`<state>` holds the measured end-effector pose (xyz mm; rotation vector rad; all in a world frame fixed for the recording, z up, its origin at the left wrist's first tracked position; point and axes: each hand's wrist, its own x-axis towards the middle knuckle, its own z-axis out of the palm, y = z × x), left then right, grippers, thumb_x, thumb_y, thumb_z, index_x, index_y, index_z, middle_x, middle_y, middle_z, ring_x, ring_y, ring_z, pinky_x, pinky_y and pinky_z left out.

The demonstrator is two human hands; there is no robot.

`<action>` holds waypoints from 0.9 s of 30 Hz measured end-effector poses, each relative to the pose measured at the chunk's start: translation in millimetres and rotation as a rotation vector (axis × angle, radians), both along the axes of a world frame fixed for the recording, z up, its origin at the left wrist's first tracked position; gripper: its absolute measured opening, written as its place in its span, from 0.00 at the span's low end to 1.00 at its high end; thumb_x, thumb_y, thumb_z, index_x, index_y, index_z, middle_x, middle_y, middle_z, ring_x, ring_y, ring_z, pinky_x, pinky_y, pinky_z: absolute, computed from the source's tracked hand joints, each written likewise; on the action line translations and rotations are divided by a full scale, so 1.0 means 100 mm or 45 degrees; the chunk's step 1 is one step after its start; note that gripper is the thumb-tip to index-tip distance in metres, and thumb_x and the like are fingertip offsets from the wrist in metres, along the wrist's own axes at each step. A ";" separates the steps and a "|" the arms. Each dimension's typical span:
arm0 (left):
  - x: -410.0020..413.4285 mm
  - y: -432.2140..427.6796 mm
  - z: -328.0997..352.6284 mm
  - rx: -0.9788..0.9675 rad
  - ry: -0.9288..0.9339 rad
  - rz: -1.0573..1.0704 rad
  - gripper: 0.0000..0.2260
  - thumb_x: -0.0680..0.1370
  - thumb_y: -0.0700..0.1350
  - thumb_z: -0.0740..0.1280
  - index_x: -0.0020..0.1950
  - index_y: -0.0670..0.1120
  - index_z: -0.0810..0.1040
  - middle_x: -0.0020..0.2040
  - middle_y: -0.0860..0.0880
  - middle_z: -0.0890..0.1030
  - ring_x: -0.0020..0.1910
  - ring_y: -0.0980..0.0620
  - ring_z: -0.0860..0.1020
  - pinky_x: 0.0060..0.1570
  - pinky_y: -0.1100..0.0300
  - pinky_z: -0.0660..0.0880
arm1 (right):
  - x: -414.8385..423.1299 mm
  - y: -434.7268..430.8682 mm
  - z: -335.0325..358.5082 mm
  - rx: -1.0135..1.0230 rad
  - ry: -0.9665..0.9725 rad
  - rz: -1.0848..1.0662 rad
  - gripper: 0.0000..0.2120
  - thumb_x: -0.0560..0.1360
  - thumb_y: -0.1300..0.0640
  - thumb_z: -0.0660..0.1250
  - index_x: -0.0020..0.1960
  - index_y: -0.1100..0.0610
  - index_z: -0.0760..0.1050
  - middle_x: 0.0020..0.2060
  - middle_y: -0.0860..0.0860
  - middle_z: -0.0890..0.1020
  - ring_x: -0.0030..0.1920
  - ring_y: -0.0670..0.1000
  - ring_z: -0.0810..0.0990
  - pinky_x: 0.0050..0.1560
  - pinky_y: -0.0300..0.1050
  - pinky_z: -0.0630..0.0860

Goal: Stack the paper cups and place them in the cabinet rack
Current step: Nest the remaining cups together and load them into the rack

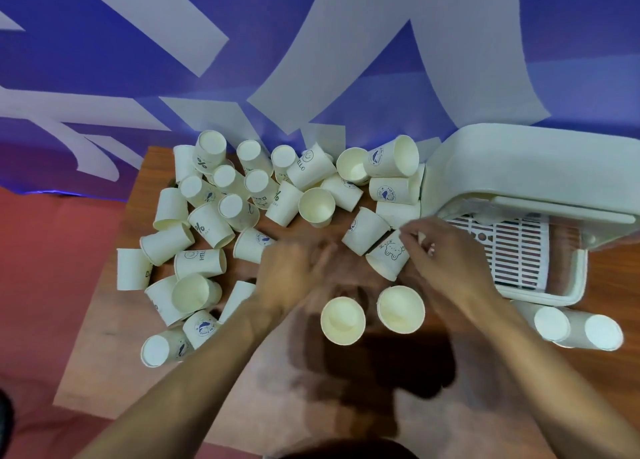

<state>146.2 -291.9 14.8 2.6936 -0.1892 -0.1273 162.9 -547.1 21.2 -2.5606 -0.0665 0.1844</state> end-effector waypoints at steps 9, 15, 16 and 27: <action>0.70 -0.02 -0.43 0.263 0.046 0.063 0.17 0.72 0.54 0.69 0.58 0.49 0.77 0.54 0.51 0.78 0.45 0.45 0.81 0.36 0.55 0.72 | 0.53 0.46 -0.06 -0.171 0.120 -0.195 0.30 0.77 0.49 0.66 0.74 0.56 0.60 0.73 0.52 0.64 0.61 0.60 0.76 0.54 0.55 0.75; 0.69 0.01 -0.57 0.306 0.033 0.052 0.08 0.75 0.48 0.67 0.50 0.47 0.82 0.45 0.49 0.82 0.41 0.43 0.81 0.33 0.57 0.71 | 0.71 0.60 -0.15 0.081 0.018 -0.219 0.30 0.78 0.53 0.66 0.76 0.54 0.57 0.73 0.51 0.64 0.56 0.58 0.79 0.54 0.54 0.76; 0.69 0.02 -0.57 0.308 0.024 0.048 0.07 0.76 0.48 0.66 0.47 0.48 0.82 0.42 0.49 0.82 0.40 0.44 0.80 0.32 0.56 0.72 | 0.78 0.62 -0.17 0.116 0.010 -0.234 0.30 0.78 0.54 0.66 0.76 0.54 0.58 0.72 0.52 0.67 0.60 0.58 0.78 0.57 0.54 0.75; 0.38 0.03 -0.17 0.116 -0.211 0.065 0.06 0.76 0.48 0.66 0.44 0.49 0.80 0.37 0.52 0.80 0.36 0.49 0.78 0.29 0.55 0.73 | 0.56 0.62 -0.15 0.132 -0.243 -0.200 0.07 0.80 0.54 0.63 0.53 0.54 0.78 0.45 0.49 0.81 0.44 0.51 0.79 0.45 0.48 0.76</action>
